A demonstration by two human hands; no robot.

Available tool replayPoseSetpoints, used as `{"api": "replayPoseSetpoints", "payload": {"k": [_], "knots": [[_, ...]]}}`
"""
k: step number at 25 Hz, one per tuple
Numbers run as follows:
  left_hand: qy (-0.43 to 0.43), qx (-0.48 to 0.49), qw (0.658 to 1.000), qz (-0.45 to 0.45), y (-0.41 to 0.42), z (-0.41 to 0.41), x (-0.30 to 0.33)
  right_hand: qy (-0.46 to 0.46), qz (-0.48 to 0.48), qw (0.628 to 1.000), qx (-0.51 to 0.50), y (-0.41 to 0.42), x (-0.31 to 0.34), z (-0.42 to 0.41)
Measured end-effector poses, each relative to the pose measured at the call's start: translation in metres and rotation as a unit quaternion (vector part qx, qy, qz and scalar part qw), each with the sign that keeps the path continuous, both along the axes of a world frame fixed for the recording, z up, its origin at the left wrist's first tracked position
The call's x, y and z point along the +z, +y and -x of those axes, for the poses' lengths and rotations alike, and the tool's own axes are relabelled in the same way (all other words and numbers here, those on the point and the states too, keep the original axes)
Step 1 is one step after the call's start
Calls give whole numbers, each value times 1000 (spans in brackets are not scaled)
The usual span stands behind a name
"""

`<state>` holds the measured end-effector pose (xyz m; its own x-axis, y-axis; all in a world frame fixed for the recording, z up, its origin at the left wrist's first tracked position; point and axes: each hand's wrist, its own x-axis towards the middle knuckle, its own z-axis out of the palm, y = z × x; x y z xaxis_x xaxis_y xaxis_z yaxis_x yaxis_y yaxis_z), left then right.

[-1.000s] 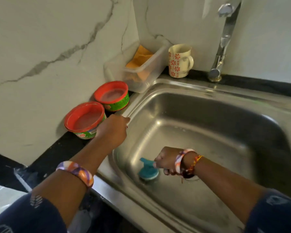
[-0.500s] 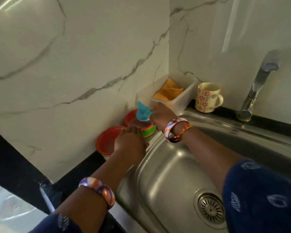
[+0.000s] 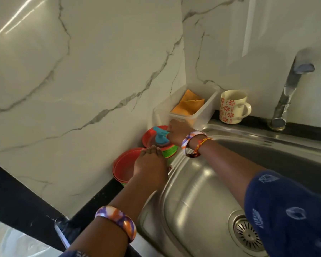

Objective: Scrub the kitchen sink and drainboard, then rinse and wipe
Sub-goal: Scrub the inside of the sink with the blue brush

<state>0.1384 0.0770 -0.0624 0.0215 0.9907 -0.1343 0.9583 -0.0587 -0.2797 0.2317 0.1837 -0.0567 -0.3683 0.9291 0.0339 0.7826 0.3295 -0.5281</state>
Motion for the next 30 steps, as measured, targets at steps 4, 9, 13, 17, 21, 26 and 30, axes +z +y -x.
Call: {"api": "replayPoseSetpoints", "payload": {"k": [4, 9, 13, 17, 21, 26, 30], "knots": [[-10, -9, 1000, 1, 0, 1, 1, 100, 32, 994, -23, -11, 1, 4], [-34, 1, 999, 8, -3, 8, 1, 478, 289, 825, -89, -66, 28, -65], [-76, 36, 992, -92, -31, -15, 3, 435, 423, 793, -50, -116, -11, -113], [-84, 85, 988, -97, -71, -29, -6, 383, 531, 744, -131, -141, -77, -116], [-95, 126, 987, -43, -78, -20, -14, 406, 595, 680, -135, -162, -105, -84], [-112, 132, 985, 13, -67, -12, -34, 357, 647, 670, -70, -153, -98, -104], [-78, 124, 989, 3, -62, -13, -36, 270, 565, 773, -100, -150, -111, -85]]}}
